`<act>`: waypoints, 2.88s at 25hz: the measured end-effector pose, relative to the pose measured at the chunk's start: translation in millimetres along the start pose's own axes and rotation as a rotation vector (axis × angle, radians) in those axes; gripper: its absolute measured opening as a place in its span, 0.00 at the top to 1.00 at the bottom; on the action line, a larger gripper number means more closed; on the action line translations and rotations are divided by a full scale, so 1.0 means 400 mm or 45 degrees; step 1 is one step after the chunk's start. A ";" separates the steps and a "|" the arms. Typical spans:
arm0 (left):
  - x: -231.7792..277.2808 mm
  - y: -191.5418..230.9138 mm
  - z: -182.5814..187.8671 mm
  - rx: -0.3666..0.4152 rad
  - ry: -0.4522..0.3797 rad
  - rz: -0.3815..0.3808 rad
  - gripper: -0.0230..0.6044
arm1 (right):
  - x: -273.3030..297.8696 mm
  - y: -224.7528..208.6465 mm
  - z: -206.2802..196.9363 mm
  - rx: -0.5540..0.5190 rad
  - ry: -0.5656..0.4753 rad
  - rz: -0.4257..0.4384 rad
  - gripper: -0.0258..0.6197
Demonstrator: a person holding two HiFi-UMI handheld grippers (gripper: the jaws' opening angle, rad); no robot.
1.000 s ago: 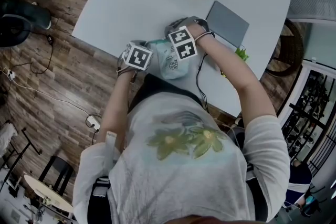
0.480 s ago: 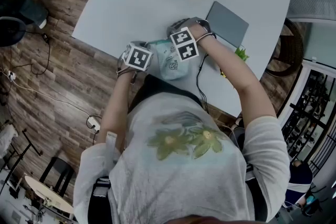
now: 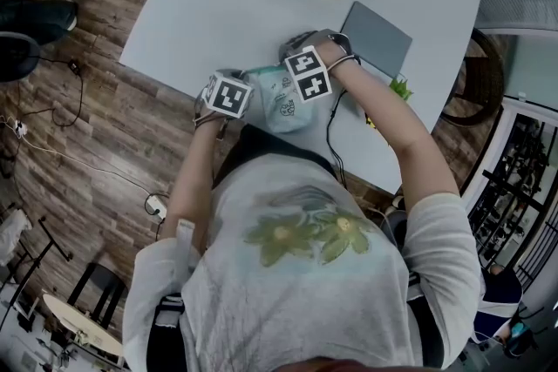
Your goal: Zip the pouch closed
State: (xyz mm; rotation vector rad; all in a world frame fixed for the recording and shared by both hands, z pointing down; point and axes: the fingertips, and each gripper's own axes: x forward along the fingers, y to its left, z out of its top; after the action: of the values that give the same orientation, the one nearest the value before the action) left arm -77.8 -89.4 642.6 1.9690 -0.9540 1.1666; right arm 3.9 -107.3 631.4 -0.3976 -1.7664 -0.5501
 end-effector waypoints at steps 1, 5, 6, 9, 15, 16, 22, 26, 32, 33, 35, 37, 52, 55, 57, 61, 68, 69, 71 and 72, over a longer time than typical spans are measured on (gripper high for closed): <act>0.000 0.000 0.000 -0.001 0.000 0.000 0.92 | -0.002 0.001 -0.002 0.003 -0.002 -0.002 0.93; -0.004 0.006 0.002 0.006 -0.003 0.014 0.92 | -0.004 0.001 -0.001 0.027 -0.013 -0.013 0.93; 0.001 0.000 -0.001 -0.002 -0.001 -0.001 0.92 | -0.004 0.002 -0.002 0.032 -0.013 -0.012 0.93; 0.011 -0.012 -0.008 -0.020 0.002 -0.035 0.92 | -0.005 0.004 -0.001 0.052 -0.015 0.000 0.93; 0.012 -0.012 -0.007 -0.028 -0.001 -0.038 0.92 | -0.006 0.000 -0.008 0.080 -0.021 0.003 0.93; 0.009 -0.009 -0.005 -0.022 -0.004 -0.029 0.92 | -0.007 0.001 -0.009 0.086 -0.023 0.000 0.93; 0.012 -0.008 -0.006 -0.018 0.002 -0.032 0.92 | -0.007 0.002 -0.009 0.099 -0.031 -0.004 0.93; 0.014 -0.011 -0.008 -0.024 0.006 -0.039 0.92 | -0.007 0.002 -0.009 0.098 -0.029 -0.004 0.93; 0.005 -0.003 -0.003 -0.018 -0.001 -0.013 0.92 | -0.007 0.005 -0.011 0.096 -0.025 0.000 0.93; 0.002 0.000 0.000 -0.014 -0.003 -0.003 0.92 | -0.008 0.005 -0.011 0.094 -0.025 -0.001 0.93; -0.008 0.013 0.007 0.001 -0.008 0.030 0.92 | -0.010 0.004 -0.010 0.091 -0.024 -0.003 0.93; -0.004 0.010 0.004 -0.006 -0.005 0.021 0.92 | -0.010 0.003 -0.010 0.090 -0.024 -0.003 0.93; 0.004 0.004 0.002 -0.018 -0.006 0.002 0.92 | -0.011 0.005 -0.011 0.074 -0.010 -0.002 0.93; 0.013 -0.009 -0.003 -0.035 -0.004 -0.030 0.92 | -0.013 0.009 -0.027 0.070 0.020 0.005 0.93; 0.014 -0.010 -0.006 -0.040 -0.003 -0.038 0.92 | -0.018 0.010 -0.034 0.091 0.013 0.001 0.93; -0.003 0.013 0.005 -0.011 -0.012 0.021 0.92 | -0.023 0.012 -0.038 0.095 0.010 -0.015 0.93; 0.013 -0.007 -0.006 -0.040 -0.009 -0.019 0.92 | -0.023 0.017 -0.045 0.104 0.009 -0.015 0.93; 0.006 0.001 -0.002 -0.031 -0.012 0.002 0.92 | -0.022 0.018 -0.049 0.108 0.014 -0.012 0.93; -0.006 0.016 0.005 -0.012 -0.017 0.043 0.92 | -0.022 0.019 -0.057 0.122 0.011 -0.008 0.93; -0.006 0.015 0.004 -0.013 -0.019 0.041 0.92 | -0.023 0.020 -0.060 0.128 0.008 -0.009 0.93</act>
State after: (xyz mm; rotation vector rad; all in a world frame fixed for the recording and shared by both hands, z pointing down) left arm -83.0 -93.4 640.7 1.9630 -1.0012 1.1641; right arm 29.8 -113.8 628.7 -0.3198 -1.7818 -0.4650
